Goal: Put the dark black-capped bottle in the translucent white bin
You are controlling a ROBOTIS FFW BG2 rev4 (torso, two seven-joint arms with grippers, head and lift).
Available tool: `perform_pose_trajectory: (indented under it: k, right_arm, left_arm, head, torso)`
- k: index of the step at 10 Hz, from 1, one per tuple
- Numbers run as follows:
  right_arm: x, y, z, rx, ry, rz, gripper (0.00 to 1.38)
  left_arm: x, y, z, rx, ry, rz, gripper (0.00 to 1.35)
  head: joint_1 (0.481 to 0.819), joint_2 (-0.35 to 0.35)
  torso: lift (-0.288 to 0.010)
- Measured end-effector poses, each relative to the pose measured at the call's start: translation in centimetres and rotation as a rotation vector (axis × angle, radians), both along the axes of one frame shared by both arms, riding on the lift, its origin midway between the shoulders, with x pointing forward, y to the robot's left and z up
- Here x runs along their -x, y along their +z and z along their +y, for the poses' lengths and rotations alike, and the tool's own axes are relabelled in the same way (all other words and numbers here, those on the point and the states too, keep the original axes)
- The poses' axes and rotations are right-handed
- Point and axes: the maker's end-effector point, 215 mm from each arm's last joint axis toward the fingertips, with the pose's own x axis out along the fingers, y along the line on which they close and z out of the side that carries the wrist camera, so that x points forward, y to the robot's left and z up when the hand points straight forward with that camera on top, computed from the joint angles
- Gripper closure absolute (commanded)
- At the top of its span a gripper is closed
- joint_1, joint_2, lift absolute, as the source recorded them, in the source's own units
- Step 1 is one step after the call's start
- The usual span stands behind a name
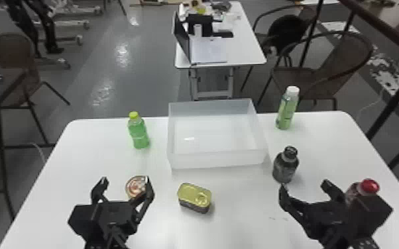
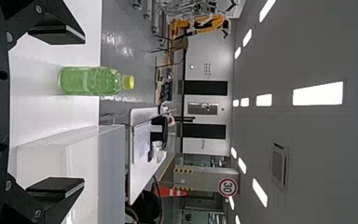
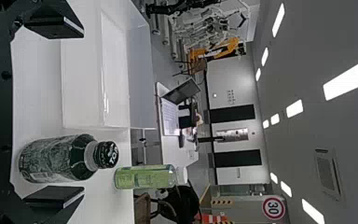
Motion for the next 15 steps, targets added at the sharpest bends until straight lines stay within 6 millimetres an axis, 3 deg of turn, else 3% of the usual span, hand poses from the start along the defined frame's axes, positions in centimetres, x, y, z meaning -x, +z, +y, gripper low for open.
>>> perform_pose_trajectory:
  k: [8, 12, 15]
  right_arm:
    - [-0.7, -0.8, -0.2, -0.006, -0.002, 0.032, 0.12]
    - [-6.5, 1.1, -3.6, 0.010, -0.057, -0.009, 0.12]
    - [-8.6, -1.3, -5.5, 0.014, -0.088, 0.030, 0.12]
  left_arm:
    - [-0.1, 0.2, 0.0, -0.001, 0.001, -0.007, 0.20]
    - [-0.1, 0.4, 0.0, 0.003, -0.001, -0.014, 0.20]
    - [-0.1, 0.5, 0.2, 0.008, 0.005, -0.017, 0.21]
  head:
    - [0.695, 0.054]
    - [0.695, 0.018]
    - [0.695, -0.008]
  torso:
    - [-0.015]
    - [-0.015]
    - [-0.015]
